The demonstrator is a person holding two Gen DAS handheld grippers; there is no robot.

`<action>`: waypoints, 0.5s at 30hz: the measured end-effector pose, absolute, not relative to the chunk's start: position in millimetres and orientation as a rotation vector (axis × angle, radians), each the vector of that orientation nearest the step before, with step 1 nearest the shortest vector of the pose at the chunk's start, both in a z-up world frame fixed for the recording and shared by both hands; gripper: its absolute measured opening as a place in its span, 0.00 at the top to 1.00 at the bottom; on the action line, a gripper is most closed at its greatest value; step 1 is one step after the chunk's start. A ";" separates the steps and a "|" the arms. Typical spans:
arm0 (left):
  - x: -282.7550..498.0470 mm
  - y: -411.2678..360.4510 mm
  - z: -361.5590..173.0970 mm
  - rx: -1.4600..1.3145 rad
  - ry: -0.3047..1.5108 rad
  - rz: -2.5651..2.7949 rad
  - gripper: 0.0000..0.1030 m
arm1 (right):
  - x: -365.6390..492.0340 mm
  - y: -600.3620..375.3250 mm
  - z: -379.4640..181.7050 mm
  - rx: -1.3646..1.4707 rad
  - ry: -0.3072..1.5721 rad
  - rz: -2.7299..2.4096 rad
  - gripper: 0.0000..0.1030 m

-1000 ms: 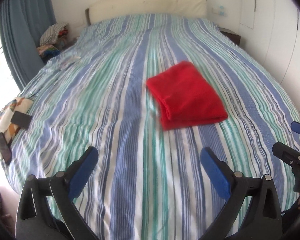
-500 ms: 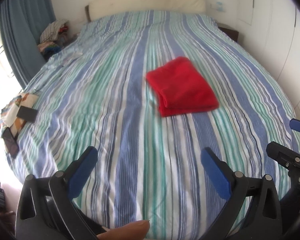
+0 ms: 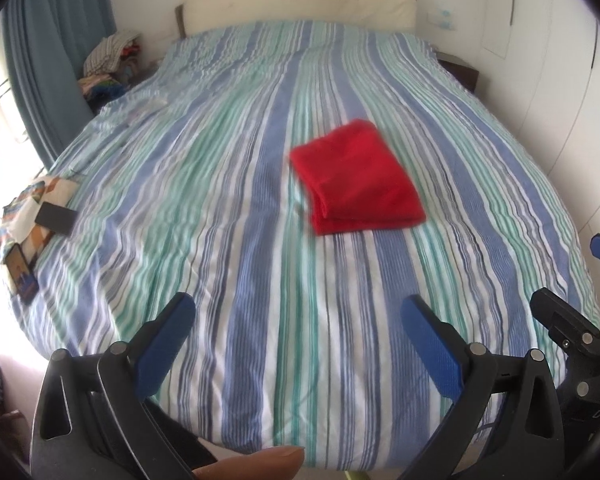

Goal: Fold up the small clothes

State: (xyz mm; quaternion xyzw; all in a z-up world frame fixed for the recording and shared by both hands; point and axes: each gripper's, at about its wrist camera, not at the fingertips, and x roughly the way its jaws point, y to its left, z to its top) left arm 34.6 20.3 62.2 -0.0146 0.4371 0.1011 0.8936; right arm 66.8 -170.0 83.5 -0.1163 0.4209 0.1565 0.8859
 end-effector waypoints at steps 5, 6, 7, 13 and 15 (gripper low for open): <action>36.4 17.5 63.3 -0.033 0.909 0.212 0.00 | 65.2 -173.7 85.3 -0.252 0.860 0.306 0.01; 36.6 17.0 63.4 -0.031 0.910 0.212 0.00 | 65.1 -174.9 85.5 -0.249 0.860 0.303 0.01; 36.8 16.3 63.2 -0.026 0.911 0.213 0.00 | 65.1 -175.8 85.6 -0.247 0.860 0.301 0.01; 37.5 12.5 63.3 0.025 0.910 0.253 0.00 | 65.5 -178.0 86.8 -0.233 0.861 0.300 0.01; 37.1 13.0 63.1 0.020 0.915 0.246 0.01 | 66.6 -177.2 87.1 -0.233 0.859 0.301 0.01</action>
